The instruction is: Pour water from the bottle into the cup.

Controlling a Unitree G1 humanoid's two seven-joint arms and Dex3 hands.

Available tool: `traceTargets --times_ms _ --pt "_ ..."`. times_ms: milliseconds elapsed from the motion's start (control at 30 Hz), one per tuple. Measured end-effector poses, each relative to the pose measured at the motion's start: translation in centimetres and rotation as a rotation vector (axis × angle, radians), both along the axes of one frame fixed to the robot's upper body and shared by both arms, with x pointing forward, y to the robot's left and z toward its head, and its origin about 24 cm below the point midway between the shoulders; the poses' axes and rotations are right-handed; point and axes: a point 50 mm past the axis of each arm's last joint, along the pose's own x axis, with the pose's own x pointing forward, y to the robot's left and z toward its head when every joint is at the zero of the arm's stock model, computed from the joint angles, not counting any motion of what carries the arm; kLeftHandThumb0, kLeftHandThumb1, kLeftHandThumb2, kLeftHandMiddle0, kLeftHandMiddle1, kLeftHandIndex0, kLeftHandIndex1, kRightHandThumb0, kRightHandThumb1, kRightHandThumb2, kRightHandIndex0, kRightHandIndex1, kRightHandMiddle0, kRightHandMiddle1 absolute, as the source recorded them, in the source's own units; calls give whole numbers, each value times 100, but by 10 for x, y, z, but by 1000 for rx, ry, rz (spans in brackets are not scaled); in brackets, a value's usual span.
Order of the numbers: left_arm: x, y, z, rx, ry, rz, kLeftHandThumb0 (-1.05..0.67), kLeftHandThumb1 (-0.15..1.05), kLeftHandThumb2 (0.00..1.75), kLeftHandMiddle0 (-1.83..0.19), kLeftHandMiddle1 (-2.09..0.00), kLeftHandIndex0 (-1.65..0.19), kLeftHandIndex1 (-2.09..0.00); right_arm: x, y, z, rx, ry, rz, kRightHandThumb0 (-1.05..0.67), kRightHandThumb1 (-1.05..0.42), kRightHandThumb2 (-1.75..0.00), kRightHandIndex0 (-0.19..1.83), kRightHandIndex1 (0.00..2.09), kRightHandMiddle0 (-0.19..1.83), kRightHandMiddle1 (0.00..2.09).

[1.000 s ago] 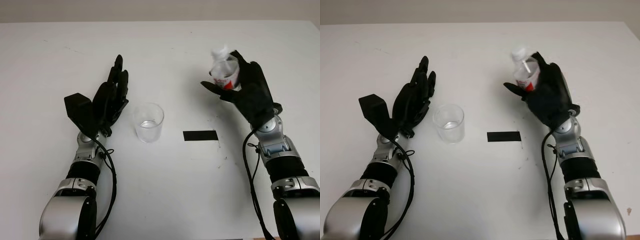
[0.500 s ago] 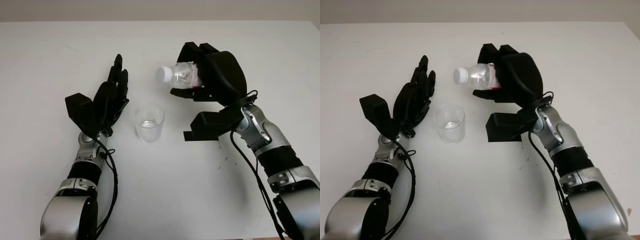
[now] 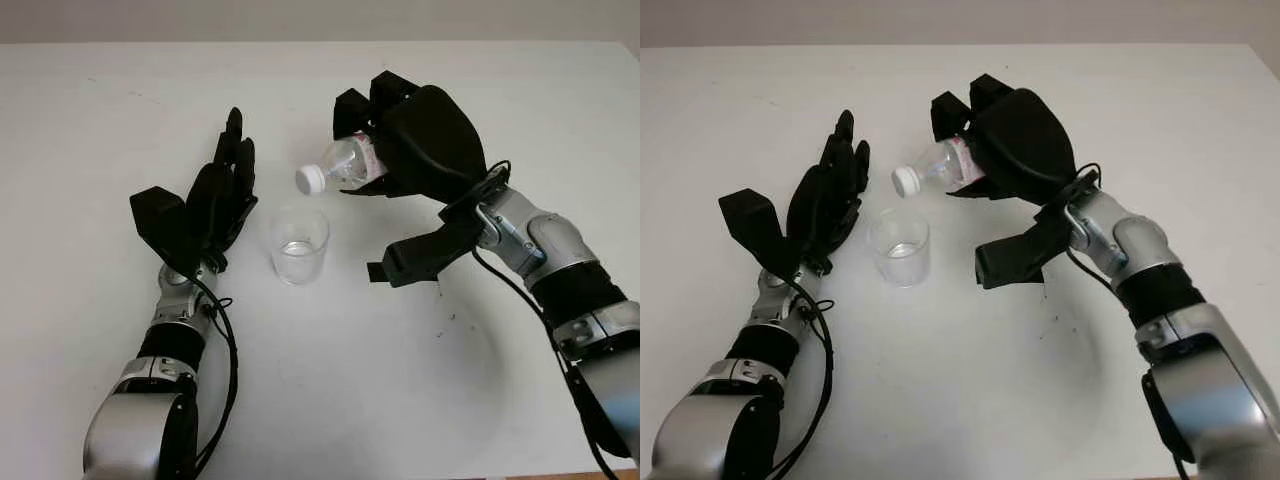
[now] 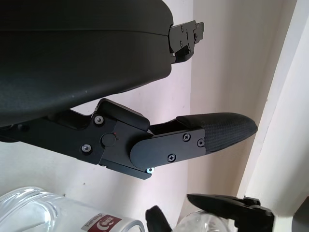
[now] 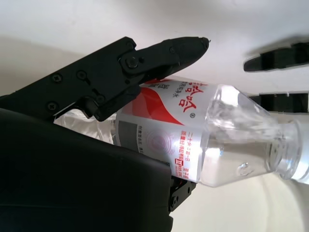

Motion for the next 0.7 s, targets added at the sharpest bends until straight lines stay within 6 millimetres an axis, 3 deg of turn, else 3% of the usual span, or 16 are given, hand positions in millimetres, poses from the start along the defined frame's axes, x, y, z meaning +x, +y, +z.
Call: traceTargets --times_ms 300,700 --pt "0 -2 0 15 -8 -1 -88 105 63 19 0 19 0 -1 5 12 -173 -109 15 -53 -105 -40 128 209 83 209" --pt "0 -3 0 21 -10 6 -87 105 64 19 0 19 0 -8 14 18 -198 -259 86 -54 -105 -43 127 209 81 209"
